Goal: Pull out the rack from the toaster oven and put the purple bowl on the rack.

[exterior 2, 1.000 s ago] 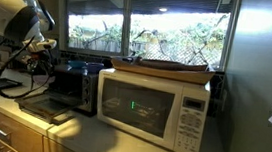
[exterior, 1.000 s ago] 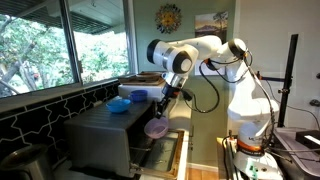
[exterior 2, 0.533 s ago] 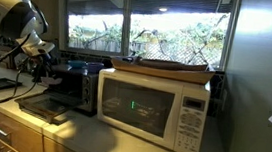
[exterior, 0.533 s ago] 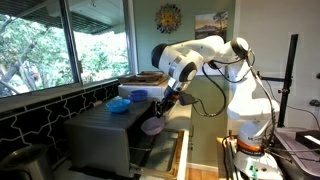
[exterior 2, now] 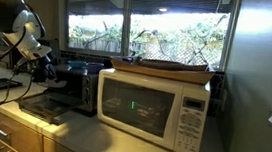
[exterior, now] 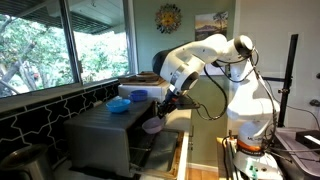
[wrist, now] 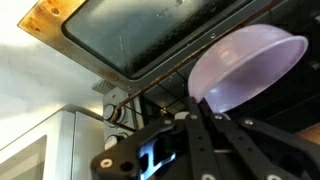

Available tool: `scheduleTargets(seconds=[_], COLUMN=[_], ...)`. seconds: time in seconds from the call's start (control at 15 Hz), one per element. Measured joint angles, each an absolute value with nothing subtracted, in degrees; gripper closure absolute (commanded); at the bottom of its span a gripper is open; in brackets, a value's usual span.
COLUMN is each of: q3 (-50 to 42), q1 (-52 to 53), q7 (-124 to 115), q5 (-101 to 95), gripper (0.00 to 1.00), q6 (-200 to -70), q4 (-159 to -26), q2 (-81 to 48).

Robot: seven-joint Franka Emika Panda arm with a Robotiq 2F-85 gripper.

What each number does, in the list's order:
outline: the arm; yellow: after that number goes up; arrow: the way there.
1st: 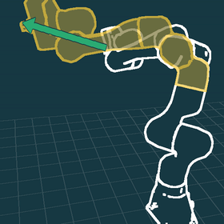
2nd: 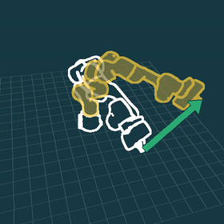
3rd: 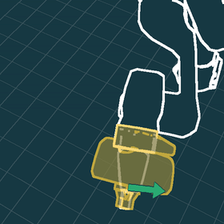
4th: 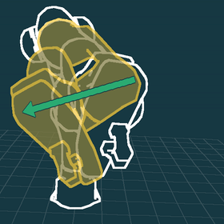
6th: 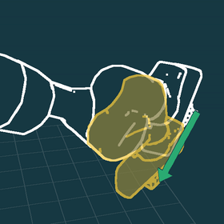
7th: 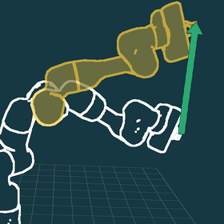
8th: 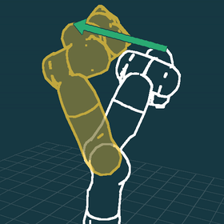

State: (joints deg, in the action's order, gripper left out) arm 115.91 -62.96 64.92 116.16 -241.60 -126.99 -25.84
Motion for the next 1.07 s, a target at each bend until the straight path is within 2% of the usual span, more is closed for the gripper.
scheduleTargets(seconds=[0.33, 0.4, 0.47, 0.6, 0.67, 1.07], q3=[112.6, 111.6, 110.7, 108.8, 107.8, 105.3], q1=[-62.6, -62.3, -61.9, -60.9, -60.3, -57.9], q7=[58.0, 56.7, 55.6, 53.7, 52.9, 50.3], q5=[116.4, 116.5, 116.6, 117.0, 117.2, 116.7], gripper=[0.99, 0.94, 0.71, 0.67, 0.61, 0.15], q6=[-241.6, -241.6, -241.6, -241.6, -241.5, -241.4], q4=[-127.4, -127.3, -127.3, -127.3, -127.3, -125.1], q2=[-20.4, -19.3, -18.4, -16.6, -15.9, -13.5])
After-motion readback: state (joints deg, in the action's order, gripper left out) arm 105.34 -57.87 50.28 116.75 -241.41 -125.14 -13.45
